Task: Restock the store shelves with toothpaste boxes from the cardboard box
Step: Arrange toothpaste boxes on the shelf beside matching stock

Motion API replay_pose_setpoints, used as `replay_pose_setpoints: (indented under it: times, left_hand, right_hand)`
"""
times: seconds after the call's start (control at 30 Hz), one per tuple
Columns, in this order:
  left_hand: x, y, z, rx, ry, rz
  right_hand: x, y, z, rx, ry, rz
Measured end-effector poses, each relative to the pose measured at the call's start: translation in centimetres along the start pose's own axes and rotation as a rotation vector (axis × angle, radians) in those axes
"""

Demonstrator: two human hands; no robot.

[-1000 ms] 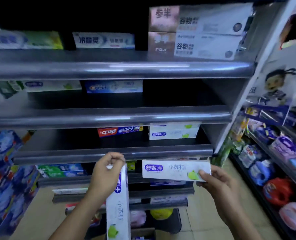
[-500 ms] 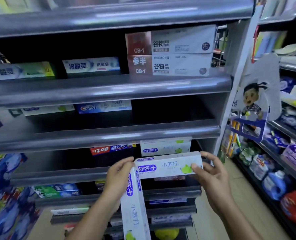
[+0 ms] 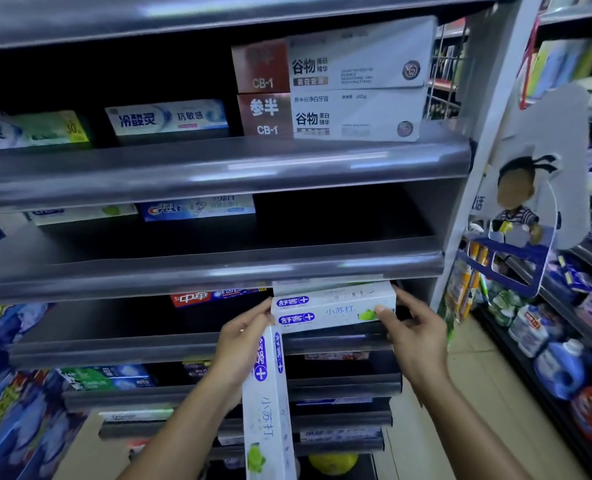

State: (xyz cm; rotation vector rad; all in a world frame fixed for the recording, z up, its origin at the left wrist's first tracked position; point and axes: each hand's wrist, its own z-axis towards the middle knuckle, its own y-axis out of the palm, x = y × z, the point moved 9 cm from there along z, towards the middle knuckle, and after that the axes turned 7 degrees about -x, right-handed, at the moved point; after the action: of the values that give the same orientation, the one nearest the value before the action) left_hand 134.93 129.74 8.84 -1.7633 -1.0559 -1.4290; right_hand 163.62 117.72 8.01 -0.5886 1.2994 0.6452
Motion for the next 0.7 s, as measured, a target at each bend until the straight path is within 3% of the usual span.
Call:
replay_pose_setpoints:
  times: [0.17,0.5,0.7]
  left_hand:
    - [0.5,0.2,1.0,0.041,0.003,0.038]
    - [-0.4,0.2,2.2,0.077,-0.11,0.037]
    - [-0.2,-1.7,1.4,0.293,-0.078,-0.147]
  right_hand:
    - [0.4,0.5,0.8,0.02,0.004,-0.033]
    - [1.5,2.3,1.0,-0.143,0.032,-0.31]
    - [0.0,0.4,-1.4,0.022,0.02,-0.29]
